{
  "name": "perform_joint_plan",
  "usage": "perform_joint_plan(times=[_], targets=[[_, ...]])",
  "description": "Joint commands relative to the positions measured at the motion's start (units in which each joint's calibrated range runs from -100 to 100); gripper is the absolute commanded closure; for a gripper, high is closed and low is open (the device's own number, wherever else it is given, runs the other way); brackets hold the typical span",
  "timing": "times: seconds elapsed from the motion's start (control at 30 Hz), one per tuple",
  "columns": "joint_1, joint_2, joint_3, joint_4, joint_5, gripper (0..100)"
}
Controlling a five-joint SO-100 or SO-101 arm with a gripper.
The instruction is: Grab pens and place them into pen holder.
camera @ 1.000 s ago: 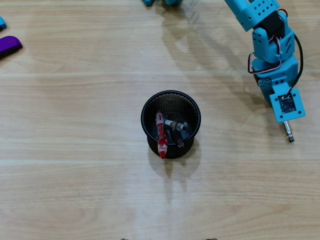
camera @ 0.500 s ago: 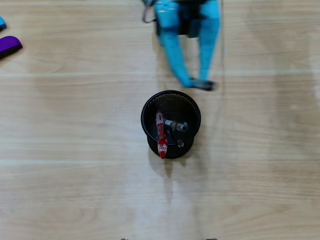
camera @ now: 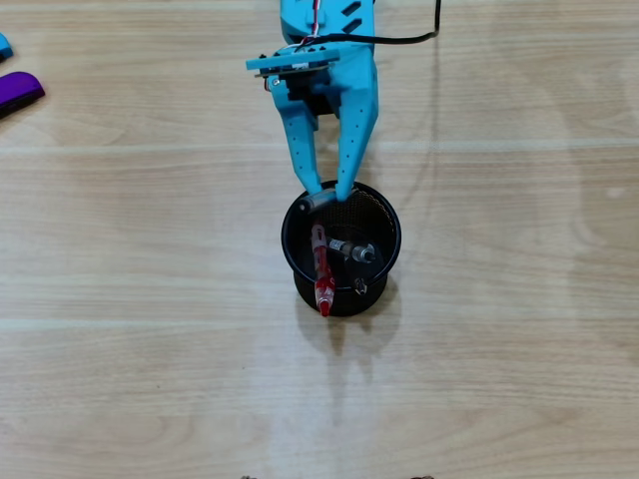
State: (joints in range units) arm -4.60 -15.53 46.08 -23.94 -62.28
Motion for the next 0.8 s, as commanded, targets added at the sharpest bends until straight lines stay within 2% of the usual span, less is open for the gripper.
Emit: perform_joint_plan(times=[0.0, 0.4, 0.57, 0.77], targets=[[0.49, -1.88, 1.68, -1.37, 0.34, 98], [0.41, -1.88, 4.39, -1.45, 2.43, 98], [-0.56, -1.97, 7.56, -1.45, 2.80, 91], [-0.96, -2.73, 7.47, -1.45, 3.01, 90]])
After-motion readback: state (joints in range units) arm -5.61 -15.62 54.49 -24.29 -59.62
